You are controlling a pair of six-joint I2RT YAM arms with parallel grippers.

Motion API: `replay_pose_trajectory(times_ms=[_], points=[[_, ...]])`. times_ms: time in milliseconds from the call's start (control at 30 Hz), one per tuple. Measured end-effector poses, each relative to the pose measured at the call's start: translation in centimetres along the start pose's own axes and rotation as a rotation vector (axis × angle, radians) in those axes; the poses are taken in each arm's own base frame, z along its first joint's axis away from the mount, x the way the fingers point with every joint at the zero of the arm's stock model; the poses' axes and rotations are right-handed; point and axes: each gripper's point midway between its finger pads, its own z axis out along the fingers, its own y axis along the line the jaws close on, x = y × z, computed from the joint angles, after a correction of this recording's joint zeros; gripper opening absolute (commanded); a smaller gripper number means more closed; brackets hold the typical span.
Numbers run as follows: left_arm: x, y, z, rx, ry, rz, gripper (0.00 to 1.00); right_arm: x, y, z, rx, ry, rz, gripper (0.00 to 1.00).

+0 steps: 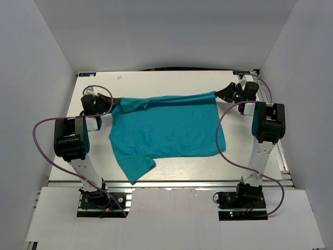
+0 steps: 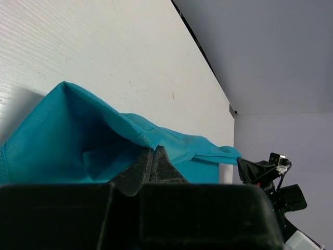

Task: Fold and stack the t-shirts
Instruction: Fold the flattened tshirt in 1/3 of the way

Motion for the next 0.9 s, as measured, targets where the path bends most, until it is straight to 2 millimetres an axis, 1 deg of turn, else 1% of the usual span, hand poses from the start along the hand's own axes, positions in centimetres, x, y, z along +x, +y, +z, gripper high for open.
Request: replay_pose_trajectory(times_ms=[133, 267, 533, 900], points=[[0.2, -0.1, 0.0, 0.008, 0.011, 0.001, 0.0, 0.0, 0.2, -0.1, -0.018, 0.0, -0.007, 0.04], [0.5, -0.2, -0.1, 0.014, 0.025, 0.002, 0.0, 0.6, 0.4, -0.3, -0.034, 0.012, -0.001, 0.04], [1.9, 0.8, -0.7, 0.001, 0.065, -0.01, 0.0, 1.3, 0.6, -0.4, -0.05, 0.033, 0.008, 0.03], [2.4, 0.9, -0.9, 0.006, 0.082, -0.002, 0.0, 1.4, 0.2, -0.4, -0.03, 0.036, 0.007, 0.03]])
